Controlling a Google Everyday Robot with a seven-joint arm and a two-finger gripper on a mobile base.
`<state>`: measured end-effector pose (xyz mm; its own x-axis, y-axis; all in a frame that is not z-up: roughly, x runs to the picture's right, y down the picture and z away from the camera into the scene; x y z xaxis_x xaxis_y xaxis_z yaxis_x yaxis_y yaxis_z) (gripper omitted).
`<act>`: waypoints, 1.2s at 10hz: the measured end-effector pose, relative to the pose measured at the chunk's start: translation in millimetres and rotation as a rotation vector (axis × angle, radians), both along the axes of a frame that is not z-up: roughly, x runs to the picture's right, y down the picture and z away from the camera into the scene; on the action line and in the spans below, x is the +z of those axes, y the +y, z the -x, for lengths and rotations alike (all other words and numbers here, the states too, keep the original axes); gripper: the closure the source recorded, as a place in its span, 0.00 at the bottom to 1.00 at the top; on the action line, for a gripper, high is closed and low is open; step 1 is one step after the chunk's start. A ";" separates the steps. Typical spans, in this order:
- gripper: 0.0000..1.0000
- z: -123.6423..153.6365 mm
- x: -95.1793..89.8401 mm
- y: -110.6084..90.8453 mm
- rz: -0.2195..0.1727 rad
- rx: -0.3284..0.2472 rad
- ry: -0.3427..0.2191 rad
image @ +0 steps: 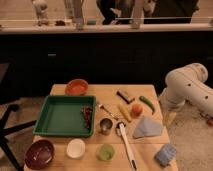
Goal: Place towel in plastic cup
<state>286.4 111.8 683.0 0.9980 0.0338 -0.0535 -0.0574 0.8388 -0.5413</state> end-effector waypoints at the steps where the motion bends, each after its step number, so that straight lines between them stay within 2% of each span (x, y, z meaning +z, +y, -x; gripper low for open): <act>1: 0.20 0.0 0.0 0.0 0.000 0.000 0.000; 6: 0.20 0.0 0.5 1.3 0.000 0.007 0.007; 10: 0.20 22.4 13.5 11.4 0.004 0.063 0.071; 11: 0.20 25.7 16.4 13.6 0.003 0.078 0.095; 12: 0.20 29.1 20.7 16.1 0.000 0.117 0.136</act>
<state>257.4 127.9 703.7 0.9707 0.1494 -0.1881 -0.2277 0.8219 -0.5221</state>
